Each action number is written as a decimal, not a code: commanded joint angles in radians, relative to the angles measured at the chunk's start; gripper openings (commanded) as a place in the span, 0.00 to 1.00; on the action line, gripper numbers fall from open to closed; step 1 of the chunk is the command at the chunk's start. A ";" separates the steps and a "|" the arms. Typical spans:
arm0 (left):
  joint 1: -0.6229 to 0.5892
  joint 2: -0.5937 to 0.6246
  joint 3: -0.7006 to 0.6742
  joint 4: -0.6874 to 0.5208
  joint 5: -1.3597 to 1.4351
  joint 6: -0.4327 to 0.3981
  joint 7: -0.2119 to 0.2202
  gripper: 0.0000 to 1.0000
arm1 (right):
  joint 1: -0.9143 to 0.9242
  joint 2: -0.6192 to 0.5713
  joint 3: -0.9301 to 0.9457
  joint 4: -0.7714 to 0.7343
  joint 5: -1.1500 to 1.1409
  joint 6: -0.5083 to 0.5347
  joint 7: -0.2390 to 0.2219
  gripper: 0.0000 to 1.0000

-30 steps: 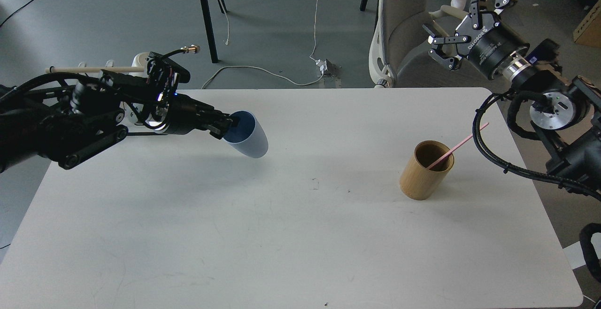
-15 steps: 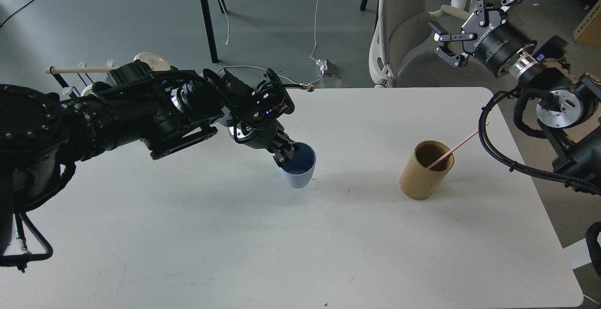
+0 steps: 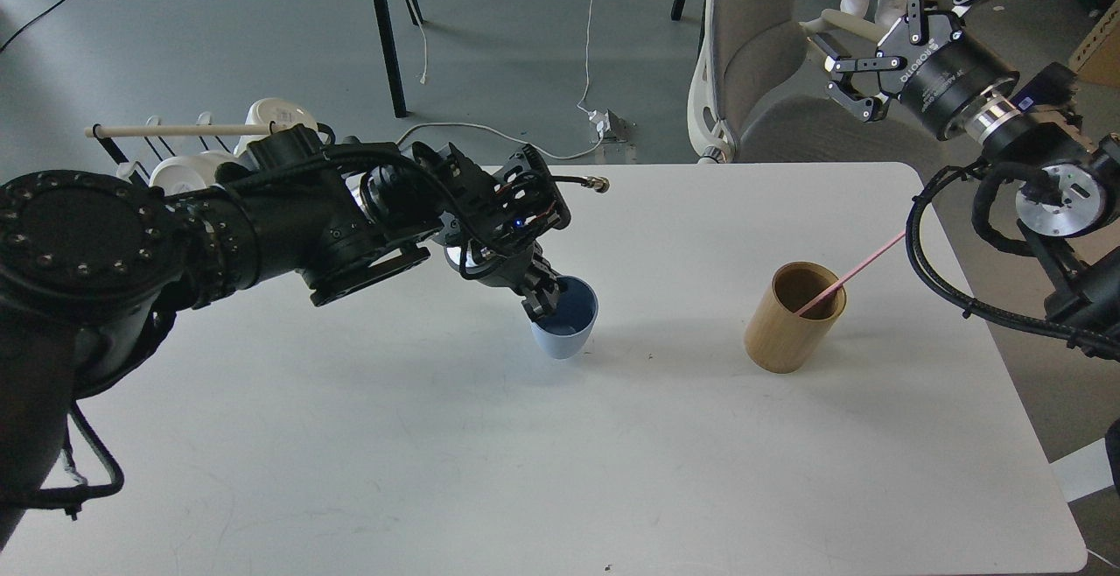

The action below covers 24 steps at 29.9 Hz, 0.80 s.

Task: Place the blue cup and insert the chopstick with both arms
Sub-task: 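Set the blue cup down beside the tan cup and release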

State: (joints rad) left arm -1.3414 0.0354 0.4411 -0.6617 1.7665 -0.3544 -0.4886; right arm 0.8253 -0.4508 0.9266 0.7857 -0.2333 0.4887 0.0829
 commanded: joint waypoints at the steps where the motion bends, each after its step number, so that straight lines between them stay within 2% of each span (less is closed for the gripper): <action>1: 0.001 0.000 0.001 -0.002 -0.002 0.000 0.000 0.02 | 0.000 0.000 0.000 0.000 0.000 0.000 0.000 0.99; 8: 0.002 0.000 0.001 -0.010 -0.002 -0.009 0.000 0.07 | -0.002 -0.008 0.000 0.001 0.000 0.000 0.001 0.99; 24: 0.024 0.000 0.001 -0.009 -0.004 -0.011 0.000 0.11 | -0.005 -0.006 0.000 0.004 0.000 0.000 0.001 0.99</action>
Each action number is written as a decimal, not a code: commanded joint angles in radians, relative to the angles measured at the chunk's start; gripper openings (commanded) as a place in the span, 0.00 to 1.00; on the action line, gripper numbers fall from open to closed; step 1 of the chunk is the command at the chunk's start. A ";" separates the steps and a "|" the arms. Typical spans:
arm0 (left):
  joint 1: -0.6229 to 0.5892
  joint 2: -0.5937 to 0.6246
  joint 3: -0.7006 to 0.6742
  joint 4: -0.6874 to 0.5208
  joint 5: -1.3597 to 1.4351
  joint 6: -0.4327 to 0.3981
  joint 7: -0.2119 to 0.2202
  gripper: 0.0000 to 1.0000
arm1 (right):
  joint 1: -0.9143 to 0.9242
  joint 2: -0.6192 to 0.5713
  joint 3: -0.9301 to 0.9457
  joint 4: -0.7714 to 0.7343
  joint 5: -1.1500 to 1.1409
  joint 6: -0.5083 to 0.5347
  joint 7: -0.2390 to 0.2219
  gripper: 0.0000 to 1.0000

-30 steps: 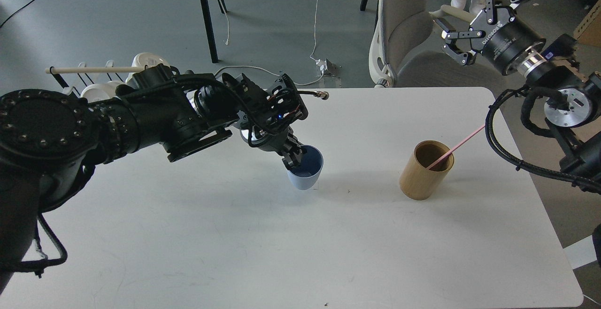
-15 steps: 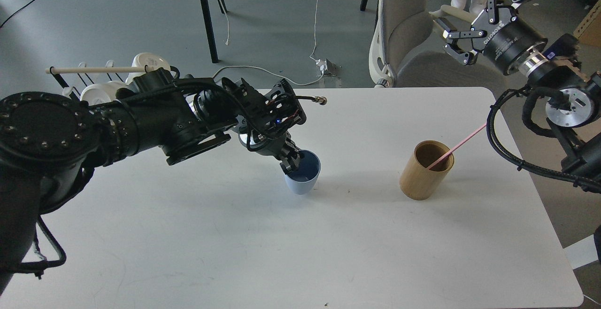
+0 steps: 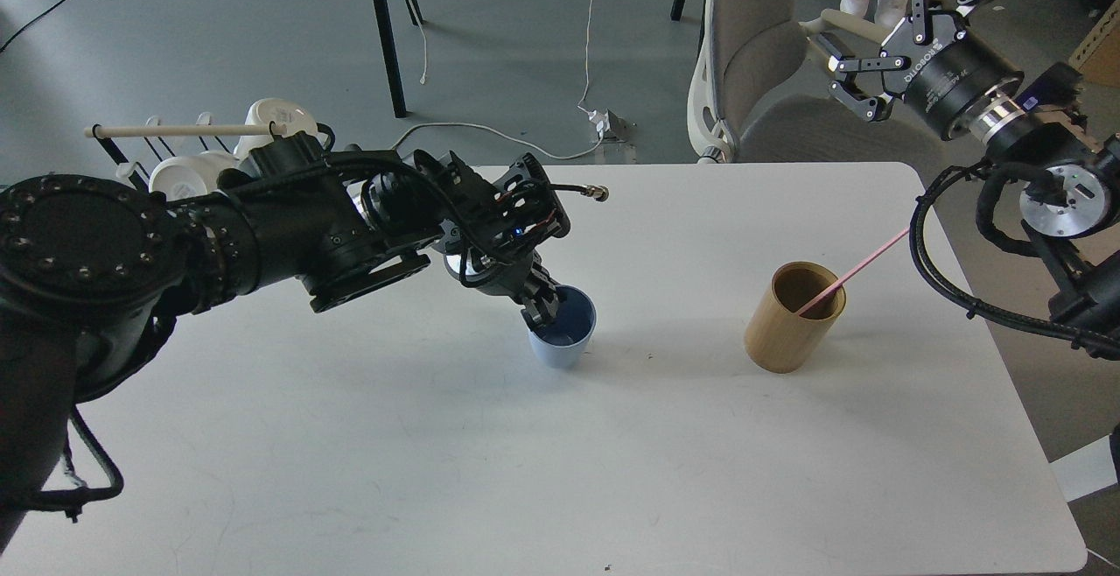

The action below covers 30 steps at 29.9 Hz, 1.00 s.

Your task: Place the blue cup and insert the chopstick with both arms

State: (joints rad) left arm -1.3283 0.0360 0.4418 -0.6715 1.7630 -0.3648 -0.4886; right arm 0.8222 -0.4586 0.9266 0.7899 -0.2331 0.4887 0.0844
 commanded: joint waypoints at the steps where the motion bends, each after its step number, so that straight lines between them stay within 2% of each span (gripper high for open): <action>1: 0.011 -0.001 0.000 0.001 0.000 0.000 0.000 0.12 | -0.002 0.001 0.000 0.000 0.000 0.000 0.000 0.99; 10: 0.012 0.007 -0.011 0.001 -0.016 0.001 0.000 0.34 | -0.002 0.006 0.001 0.002 0.000 0.000 0.002 0.99; 14: 0.011 0.010 -0.015 0.001 -0.019 0.001 0.000 0.49 | -0.002 0.009 0.001 0.002 0.000 0.000 0.002 0.99; 17: 0.011 0.015 -0.020 0.001 -0.023 0.001 0.000 0.69 | 0.000 0.012 0.001 0.002 0.002 0.000 0.003 0.99; 21: 0.012 0.031 -0.064 0.003 -0.100 -0.003 0.000 0.85 | 0.005 0.017 0.001 0.002 0.002 0.000 0.003 0.99; 27: 0.003 0.108 -0.112 -0.013 -0.171 -0.072 0.000 0.93 | 0.006 0.015 -0.002 0.008 0.002 0.000 0.003 0.99; 30: 0.001 0.166 -0.195 -0.088 -0.201 -0.121 0.000 0.95 | 0.009 0.015 -0.002 0.014 0.002 0.000 0.003 0.99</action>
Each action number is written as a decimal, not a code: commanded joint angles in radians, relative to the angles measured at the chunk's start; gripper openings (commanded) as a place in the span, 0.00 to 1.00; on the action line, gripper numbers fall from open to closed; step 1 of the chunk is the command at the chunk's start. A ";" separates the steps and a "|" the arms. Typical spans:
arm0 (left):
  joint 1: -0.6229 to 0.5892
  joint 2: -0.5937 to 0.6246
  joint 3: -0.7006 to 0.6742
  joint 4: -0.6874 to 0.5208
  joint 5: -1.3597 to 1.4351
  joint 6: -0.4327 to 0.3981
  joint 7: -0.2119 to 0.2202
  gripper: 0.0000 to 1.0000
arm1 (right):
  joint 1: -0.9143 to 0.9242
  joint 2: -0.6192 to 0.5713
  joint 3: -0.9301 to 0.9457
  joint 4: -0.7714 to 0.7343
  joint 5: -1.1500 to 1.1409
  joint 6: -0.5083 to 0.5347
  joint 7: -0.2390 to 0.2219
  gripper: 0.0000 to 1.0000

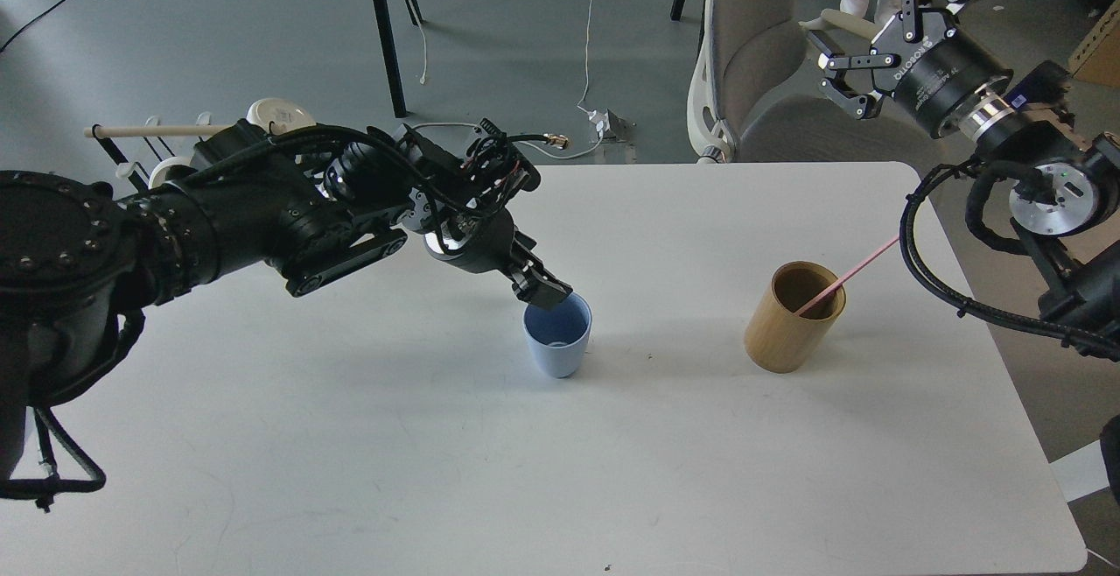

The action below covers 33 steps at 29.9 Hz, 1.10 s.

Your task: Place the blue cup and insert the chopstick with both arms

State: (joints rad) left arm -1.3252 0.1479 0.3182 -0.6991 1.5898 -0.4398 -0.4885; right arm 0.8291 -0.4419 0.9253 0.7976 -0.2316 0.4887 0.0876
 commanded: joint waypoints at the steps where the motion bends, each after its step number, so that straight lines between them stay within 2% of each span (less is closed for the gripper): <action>1: 0.000 0.083 -0.103 -0.092 -0.031 -0.049 0.000 0.95 | 0.007 -0.003 -0.003 0.006 0.000 0.000 0.000 0.99; 5: 0.018 0.195 -0.267 -0.167 -0.057 -0.049 0.000 0.95 | 0.041 -0.006 0.007 0.003 0.003 0.000 0.003 0.99; 7: 0.050 0.261 -0.353 -0.181 -0.138 -0.049 0.000 0.95 | 0.047 -0.006 0.041 0.000 0.011 0.000 0.024 0.99; 8: 0.073 0.307 -0.405 -0.181 -0.207 -0.049 0.000 0.95 | 0.047 -0.003 0.065 0.000 0.011 0.000 0.052 0.99; 12: 0.165 0.456 -0.621 -0.194 -0.529 -0.049 0.000 0.95 | 0.036 -0.014 0.092 0.012 0.015 0.000 0.219 0.99; 13: 0.210 0.490 -0.666 -0.204 -0.606 -0.049 0.000 0.95 | 0.028 -0.018 0.089 0.032 0.018 0.000 0.253 0.99; 14: 0.245 0.516 -0.704 -0.212 -0.670 -0.049 0.000 0.95 | 0.015 -0.027 0.093 0.063 0.018 0.000 0.265 0.99; 20: 0.470 0.578 -0.947 -0.226 -1.040 -0.049 0.000 0.95 | -0.074 -0.147 0.078 0.232 -0.020 0.000 0.268 0.98; 24: 0.563 0.588 -1.037 -0.226 -1.119 -0.049 0.000 0.96 | -0.126 -0.274 0.090 0.313 -0.196 -0.008 0.282 0.98; 26: 0.589 0.587 -1.067 -0.227 -1.139 -0.049 0.000 0.97 | -0.152 -0.335 0.101 0.347 -0.285 -0.085 0.303 0.98; 28: 0.598 0.585 -1.082 -0.227 -1.153 -0.049 0.000 0.97 | -0.189 -0.406 0.096 0.399 -0.401 -0.187 0.351 0.98; 30: 0.598 0.587 -1.084 -0.227 -1.163 -0.049 0.000 0.97 | -0.244 -0.463 0.093 0.463 -0.562 -0.344 0.401 0.98; 33: 0.598 0.584 -1.084 -0.227 -1.166 -0.049 0.000 0.97 | -0.371 -0.504 0.090 0.552 -0.780 -0.586 0.401 0.98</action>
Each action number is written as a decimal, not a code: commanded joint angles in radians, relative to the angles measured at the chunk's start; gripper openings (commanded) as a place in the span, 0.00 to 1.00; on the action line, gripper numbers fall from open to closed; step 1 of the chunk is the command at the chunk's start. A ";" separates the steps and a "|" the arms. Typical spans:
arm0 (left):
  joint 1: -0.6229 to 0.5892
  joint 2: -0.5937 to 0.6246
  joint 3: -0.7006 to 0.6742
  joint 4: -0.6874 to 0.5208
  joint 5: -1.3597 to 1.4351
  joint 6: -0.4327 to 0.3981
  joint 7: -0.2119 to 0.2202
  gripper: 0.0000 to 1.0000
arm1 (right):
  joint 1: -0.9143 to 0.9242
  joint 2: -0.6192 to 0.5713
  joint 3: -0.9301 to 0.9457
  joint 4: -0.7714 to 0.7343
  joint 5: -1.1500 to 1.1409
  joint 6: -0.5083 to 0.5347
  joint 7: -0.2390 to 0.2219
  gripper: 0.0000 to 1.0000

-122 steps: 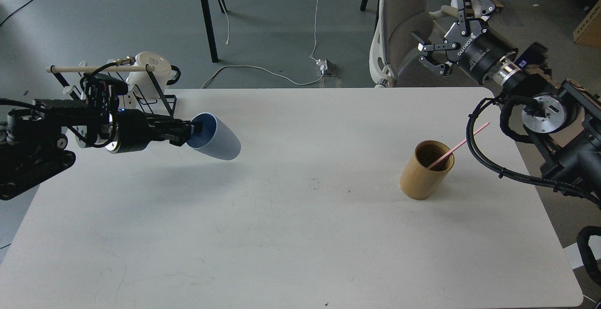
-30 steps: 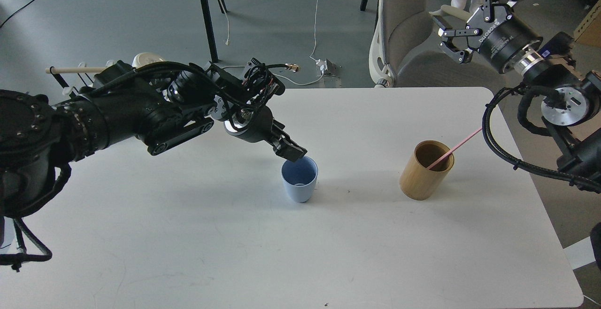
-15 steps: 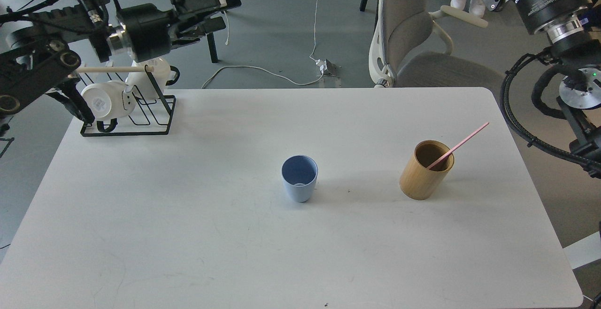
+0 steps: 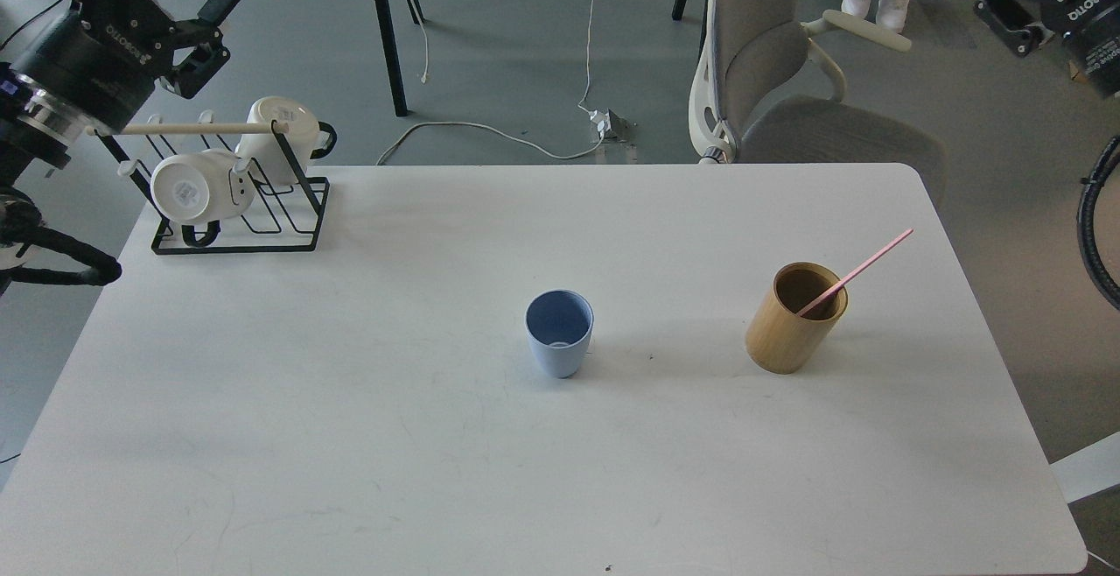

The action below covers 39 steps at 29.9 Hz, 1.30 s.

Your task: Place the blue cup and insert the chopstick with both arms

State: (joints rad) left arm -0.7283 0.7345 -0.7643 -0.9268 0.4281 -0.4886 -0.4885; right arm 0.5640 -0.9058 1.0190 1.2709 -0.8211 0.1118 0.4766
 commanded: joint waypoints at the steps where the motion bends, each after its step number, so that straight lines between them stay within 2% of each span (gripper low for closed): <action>1: 0.001 -0.004 -0.001 0.000 -0.005 0.000 0.000 0.97 | -0.146 -0.042 -0.004 0.097 -0.244 -0.274 0.012 0.98; 7: 0.003 -0.026 0.005 0.002 -0.005 0.000 0.000 0.97 | -0.323 0.011 -0.057 0.104 -0.368 -0.598 0.012 0.98; 15: 0.018 -0.037 0.011 0.003 -0.005 0.000 0.000 0.98 | -0.340 0.166 -0.177 -0.027 -0.368 -0.601 0.012 0.98; 22: 0.032 -0.037 0.010 0.008 -0.005 0.000 0.000 0.98 | -0.335 0.251 -0.247 -0.107 -0.368 -0.601 0.012 0.89; 27: 0.043 -0.037 0.010 0.011 -0.005 0.000 0.000 0.98 | -0.331 0.294 -0.295 -0.148 -0.368 -0.601 0.012 0.73; 35: 0.050 -0.037 0.010 0.013 -0.005 0.000 0.000 0.98 | -0.325 0.297 -0.344 -0.150 -0.368 -0.601 0.012 0.29; 39: 0.050 -0.037 0.010 0.013 -0.005 0.000 0.000 0.98 | -0.326 0.295 -0.349 -0.150 -0.368 -0.601 0.012 0.26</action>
State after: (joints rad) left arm -0.6782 0.6980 -0.7548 -0.9142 0.4233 -0.4887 -0.4887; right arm 0.2383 -0.6093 0.6741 1.1213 -1.1887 -0.4887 0.4886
